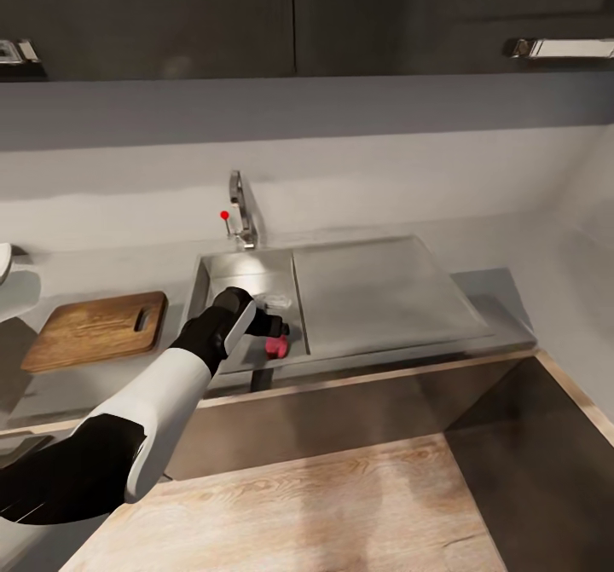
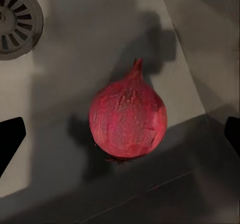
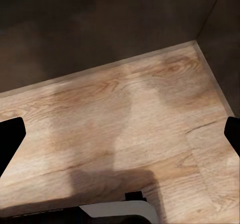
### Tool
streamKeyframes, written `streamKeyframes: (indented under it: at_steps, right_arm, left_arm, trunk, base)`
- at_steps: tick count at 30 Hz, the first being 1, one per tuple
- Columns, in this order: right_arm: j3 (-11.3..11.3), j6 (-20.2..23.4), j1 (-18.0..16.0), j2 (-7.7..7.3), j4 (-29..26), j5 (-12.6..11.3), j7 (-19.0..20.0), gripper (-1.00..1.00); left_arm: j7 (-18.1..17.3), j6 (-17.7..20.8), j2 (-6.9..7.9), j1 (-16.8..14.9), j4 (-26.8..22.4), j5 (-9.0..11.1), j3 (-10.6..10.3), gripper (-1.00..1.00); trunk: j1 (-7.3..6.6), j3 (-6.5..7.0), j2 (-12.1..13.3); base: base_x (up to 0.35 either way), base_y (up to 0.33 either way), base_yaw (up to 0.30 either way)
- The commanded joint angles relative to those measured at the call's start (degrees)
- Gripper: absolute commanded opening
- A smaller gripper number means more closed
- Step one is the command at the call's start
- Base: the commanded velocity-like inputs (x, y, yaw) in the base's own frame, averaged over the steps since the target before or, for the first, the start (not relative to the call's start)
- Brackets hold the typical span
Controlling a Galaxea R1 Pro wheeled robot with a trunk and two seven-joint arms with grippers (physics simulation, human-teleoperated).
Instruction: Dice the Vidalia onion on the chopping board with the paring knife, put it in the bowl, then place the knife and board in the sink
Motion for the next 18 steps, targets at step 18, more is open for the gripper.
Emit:
streamKeyframes:
  at_steps: [18]
  right_arm:
    - [0.31, -0.12, 0.0, -0.09, -0.08, -0.27, -0.45, 1.0]
  left_arm:
    - [0.1, 0.17, -0.06, 0.34, 0.38, 0.17, -2.88, 1.0]
  trunk:
    - [0.04, -1.75, -0.09]
  base:
    - [0.012, 0.0, 0.0]
